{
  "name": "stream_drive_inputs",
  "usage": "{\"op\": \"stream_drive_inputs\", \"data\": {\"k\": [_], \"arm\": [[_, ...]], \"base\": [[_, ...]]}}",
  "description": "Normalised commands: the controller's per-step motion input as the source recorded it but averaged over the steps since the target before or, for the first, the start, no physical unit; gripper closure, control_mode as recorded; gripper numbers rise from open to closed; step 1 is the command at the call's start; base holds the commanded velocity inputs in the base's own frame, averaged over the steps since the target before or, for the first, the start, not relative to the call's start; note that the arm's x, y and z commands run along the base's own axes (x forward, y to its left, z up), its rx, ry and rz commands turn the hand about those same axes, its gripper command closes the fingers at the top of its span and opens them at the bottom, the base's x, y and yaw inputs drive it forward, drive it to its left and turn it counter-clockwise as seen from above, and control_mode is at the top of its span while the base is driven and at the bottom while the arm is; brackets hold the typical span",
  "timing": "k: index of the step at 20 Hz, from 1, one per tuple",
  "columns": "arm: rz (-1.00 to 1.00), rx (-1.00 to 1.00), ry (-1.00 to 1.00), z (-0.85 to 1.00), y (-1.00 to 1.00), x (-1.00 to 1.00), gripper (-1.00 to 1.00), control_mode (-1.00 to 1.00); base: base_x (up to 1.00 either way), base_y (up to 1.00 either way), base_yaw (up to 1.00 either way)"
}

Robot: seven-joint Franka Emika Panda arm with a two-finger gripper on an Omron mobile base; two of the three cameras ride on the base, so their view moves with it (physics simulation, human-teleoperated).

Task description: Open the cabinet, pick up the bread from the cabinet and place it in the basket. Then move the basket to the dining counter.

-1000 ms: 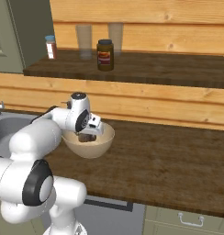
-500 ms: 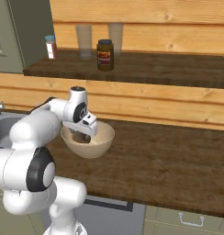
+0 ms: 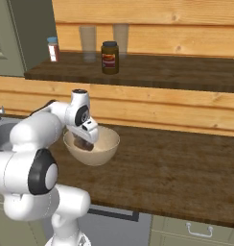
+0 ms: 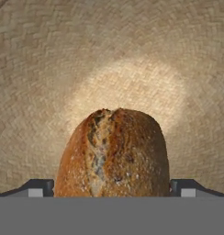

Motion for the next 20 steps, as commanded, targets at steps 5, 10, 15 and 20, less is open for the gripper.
{"op": "stream_drive_inputs", "data": {"k": [5, 10, 15, 20], "arm": [[-0.28, 0.00, 0.09, -0.29, 0.00, -0.01, -1.00, -1.00], [-0.21, 0.00, 0.08, -0.24, 0.00, 0.04, -1.00, -1.00], [-0.17, 0.00, 0.03, -0.21, 0.00, 0.24, -1.00, -1.00], [-0.21, 0.00, 0.00, -0.14, 0.00, 0.48, -1.00, -1.00]], "base": [[0.00, 0.00, 0.00], [0.00, 0.00, 0.00], [0.00, 0.00, 0.00], [0.00, 0.00, 0.00]]}}
